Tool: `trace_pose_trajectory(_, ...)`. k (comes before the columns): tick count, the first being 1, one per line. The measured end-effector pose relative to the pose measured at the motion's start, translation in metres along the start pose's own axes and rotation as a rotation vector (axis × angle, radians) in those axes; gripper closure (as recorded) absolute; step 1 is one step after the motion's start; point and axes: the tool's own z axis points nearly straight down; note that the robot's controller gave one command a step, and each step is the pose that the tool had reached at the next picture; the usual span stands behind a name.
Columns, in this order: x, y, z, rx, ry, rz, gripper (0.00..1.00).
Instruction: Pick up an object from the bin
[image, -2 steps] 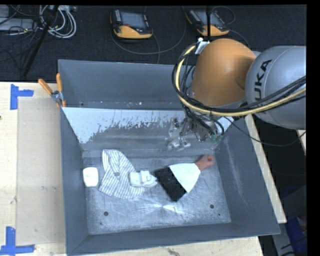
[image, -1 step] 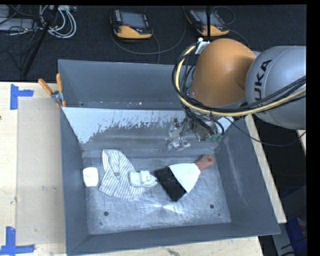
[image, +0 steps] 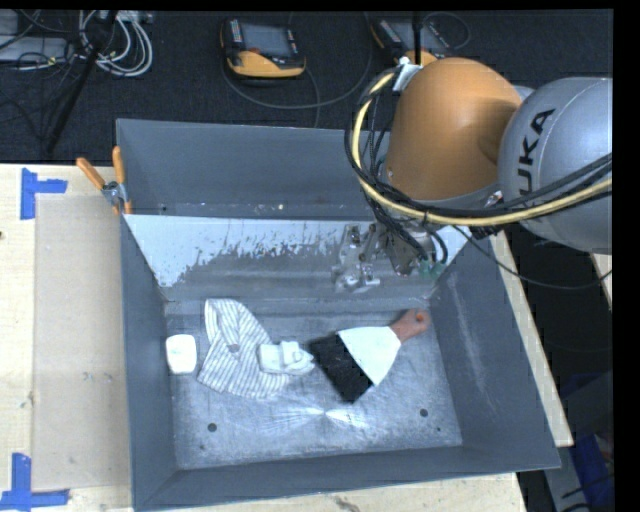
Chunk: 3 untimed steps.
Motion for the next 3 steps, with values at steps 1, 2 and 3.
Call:
trace_pose_trajectory(1, 0.001, -0.002, 0.028, 0.000, -0.014, 0.064, 1.00)
trace_pose_trajectory(2, 0.003, -0.003, 0.044, 0.000, -0.007, 0.077, 1.00)
trace_pose_trajectory(3, 0.006, 0.007, 0.029, 0.000, 0.011, -0.002, 1.00)
